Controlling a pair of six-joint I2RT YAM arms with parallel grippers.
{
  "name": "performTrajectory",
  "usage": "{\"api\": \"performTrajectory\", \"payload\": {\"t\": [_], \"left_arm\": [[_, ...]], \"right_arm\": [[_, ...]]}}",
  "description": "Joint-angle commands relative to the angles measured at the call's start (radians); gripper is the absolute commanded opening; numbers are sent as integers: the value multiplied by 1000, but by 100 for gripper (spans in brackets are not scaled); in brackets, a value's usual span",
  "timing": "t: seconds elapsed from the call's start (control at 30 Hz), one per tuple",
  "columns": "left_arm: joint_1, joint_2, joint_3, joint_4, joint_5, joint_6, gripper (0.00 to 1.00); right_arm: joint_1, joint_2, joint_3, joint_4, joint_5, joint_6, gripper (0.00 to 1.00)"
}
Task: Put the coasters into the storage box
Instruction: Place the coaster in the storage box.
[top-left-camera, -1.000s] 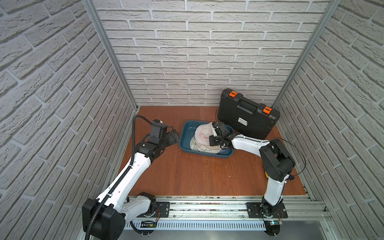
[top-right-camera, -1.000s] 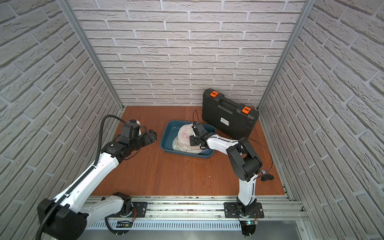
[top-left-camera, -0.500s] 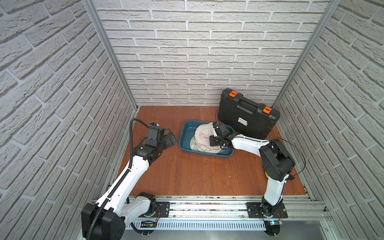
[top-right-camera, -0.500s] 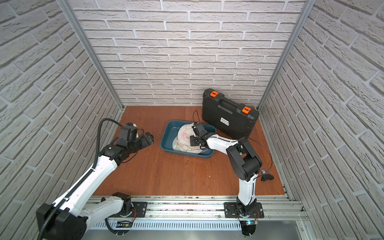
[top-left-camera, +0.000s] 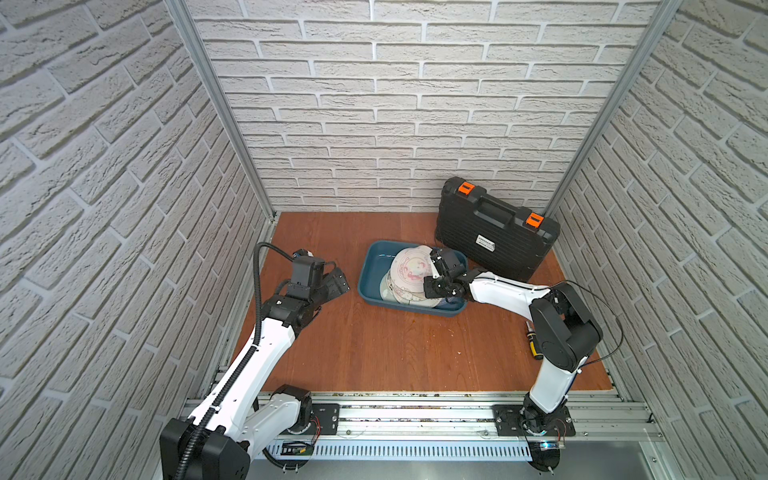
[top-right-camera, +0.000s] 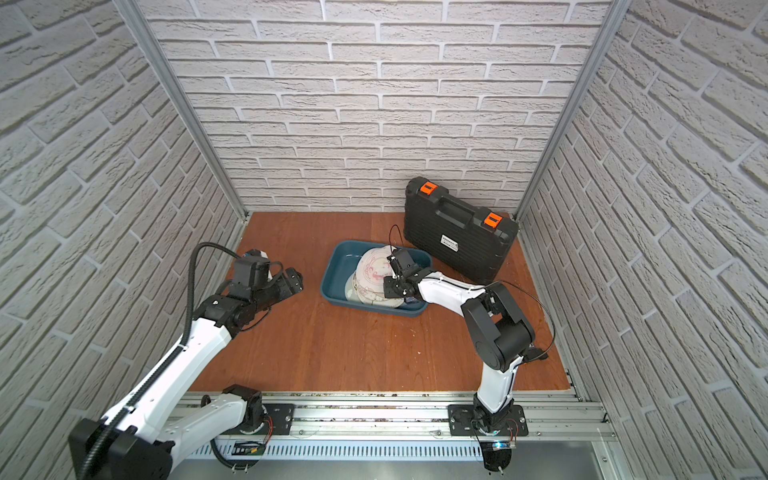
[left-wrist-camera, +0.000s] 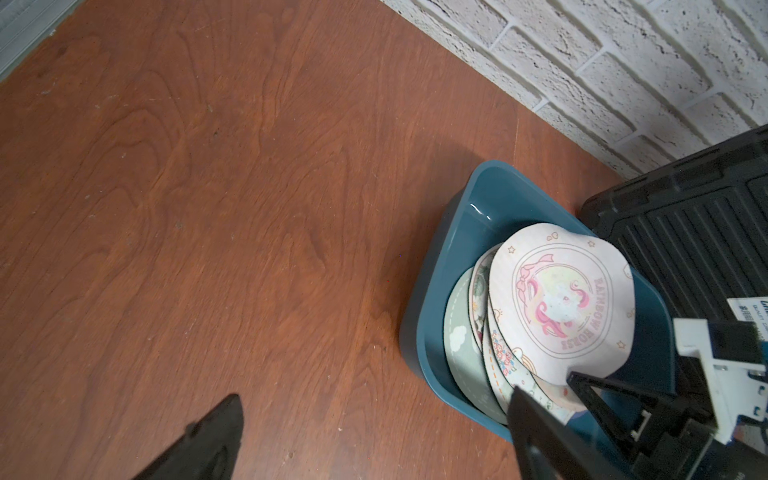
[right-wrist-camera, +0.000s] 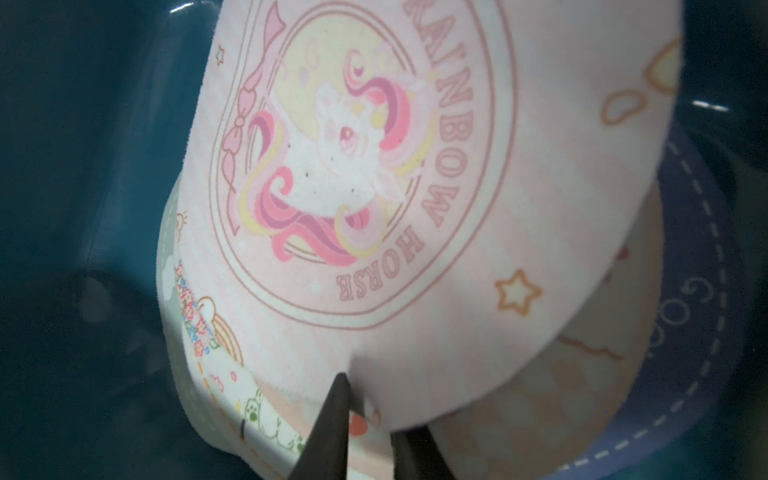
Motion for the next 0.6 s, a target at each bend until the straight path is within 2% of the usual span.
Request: {"api": "performTrajectory", "payload": {"t": [0.0, 0.17, 0.3, 0.5, 0.57], "left_arm": [[8, -22, -18, 17, -7, 4, 98], [14, -30, -30, 23, -5, 4, 98], [26, -40, -42, 20, -5, 7, 98], [53, -60, -71, 16, -52, 19, 98], [60, -70, -89, 15, -110, 22, 98]], "right_arm": [[23, -74, -18, -9, -14, 15, 20], [41, -124, -30, -25, 9, 17, 32], [41, -181, -41, -56, 74, -1, 48], [38, -284, -72, -112, 241, -95, 80], [32, -325, -90, -128, 316, -136, 97]]}}
